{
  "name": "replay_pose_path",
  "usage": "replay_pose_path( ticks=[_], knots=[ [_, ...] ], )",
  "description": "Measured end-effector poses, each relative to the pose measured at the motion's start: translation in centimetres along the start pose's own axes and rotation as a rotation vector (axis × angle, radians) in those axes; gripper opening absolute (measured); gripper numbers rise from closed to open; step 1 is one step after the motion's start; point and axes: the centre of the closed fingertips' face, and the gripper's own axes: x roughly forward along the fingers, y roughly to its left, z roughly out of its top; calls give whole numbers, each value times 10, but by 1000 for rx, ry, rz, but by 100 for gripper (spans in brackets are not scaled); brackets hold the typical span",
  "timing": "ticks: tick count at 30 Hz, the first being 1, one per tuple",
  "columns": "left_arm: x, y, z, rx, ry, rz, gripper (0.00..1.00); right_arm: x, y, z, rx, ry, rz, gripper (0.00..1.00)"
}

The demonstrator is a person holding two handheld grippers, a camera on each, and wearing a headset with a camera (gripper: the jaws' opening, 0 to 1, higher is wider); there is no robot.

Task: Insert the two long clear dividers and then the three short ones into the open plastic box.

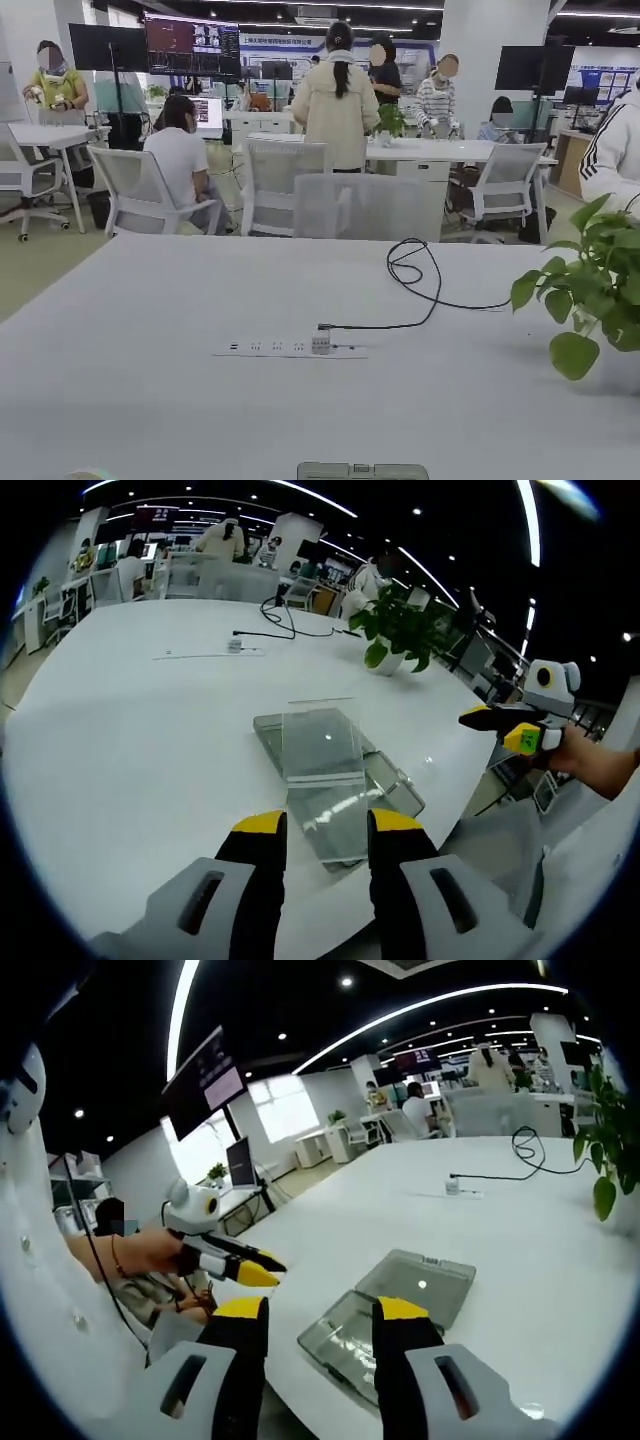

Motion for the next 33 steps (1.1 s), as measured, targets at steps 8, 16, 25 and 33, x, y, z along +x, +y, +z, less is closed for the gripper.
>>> replay_pose_path(
  ticks=[8, 16, 25, 33],
  knots=[
    [8, -37, 14, 26, -44, -72, 30, 19, 13, 14, 66, -35, -8, 29],
    [13, -63, 23, 75, -57, -121, 30, 34, 17, 4, 115, -9, -20, 24],
    [15, -73, 25, 87, -63, -142, 30, 43, 17, -1, 165, 0, -36, 19],
    [15, -80, 27, 84, -67, -157, 30, 47, 18, -2, 202, -7, -48, 13]
  ],
)
